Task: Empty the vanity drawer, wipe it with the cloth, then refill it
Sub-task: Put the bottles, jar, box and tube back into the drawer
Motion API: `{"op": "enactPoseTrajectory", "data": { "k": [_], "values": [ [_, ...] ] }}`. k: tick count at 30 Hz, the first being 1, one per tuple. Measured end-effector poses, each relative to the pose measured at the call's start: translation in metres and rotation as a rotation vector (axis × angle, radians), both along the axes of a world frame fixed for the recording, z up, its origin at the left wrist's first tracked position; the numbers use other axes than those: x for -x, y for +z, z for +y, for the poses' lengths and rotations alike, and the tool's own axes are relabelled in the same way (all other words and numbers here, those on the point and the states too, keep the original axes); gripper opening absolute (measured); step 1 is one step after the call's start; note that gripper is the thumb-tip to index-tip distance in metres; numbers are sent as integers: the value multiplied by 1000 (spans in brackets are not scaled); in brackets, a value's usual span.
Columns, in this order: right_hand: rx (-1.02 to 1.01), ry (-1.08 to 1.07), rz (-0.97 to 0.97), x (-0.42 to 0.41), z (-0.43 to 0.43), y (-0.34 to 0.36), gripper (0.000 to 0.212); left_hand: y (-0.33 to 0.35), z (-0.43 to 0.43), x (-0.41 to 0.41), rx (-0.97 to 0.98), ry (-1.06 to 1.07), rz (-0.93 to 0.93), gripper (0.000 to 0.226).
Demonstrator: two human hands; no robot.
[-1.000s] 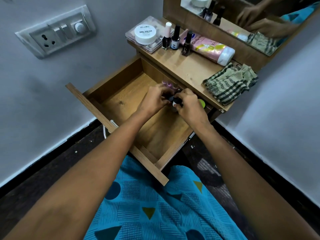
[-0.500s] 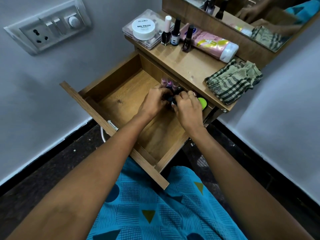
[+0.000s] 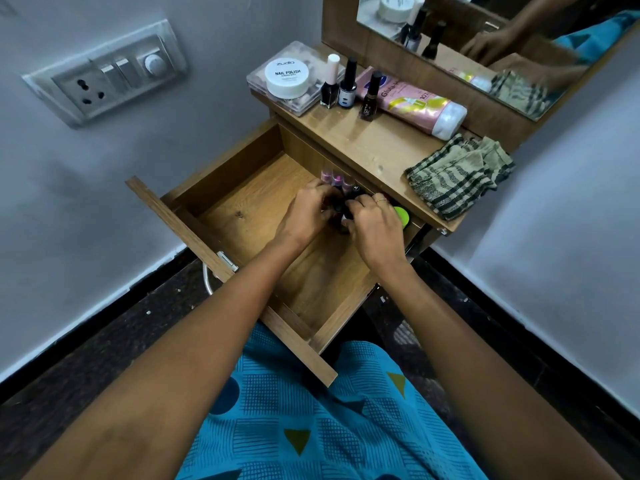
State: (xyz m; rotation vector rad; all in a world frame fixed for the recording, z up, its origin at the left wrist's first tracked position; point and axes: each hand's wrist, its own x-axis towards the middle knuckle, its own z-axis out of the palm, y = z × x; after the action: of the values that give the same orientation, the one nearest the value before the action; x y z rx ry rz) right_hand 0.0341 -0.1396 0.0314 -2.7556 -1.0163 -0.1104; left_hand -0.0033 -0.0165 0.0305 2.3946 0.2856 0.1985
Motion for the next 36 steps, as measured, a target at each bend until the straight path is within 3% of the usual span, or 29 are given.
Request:
{"op": "enactPoseTrajectory", "data": {
  "k": [10, 15, 27, 36],
  "values": [
    [-522, -138, 134, -34, 4, 61, 17, 42, 11, -19, -24, 123, -227, 23],
    [-635, -165, 104, -69, 21, 84, 21, 72, 16, -46, -18, 213, -355, 27],
    [-556, -168, 29, -113, 49, 89, 36, 84, 46, -109, -66, 363, -366, 39],
    [-576, -140, 27, -112, 50, 86, 24, 80, 46, -113, 11, 382, -393, 18]
  ]
}}
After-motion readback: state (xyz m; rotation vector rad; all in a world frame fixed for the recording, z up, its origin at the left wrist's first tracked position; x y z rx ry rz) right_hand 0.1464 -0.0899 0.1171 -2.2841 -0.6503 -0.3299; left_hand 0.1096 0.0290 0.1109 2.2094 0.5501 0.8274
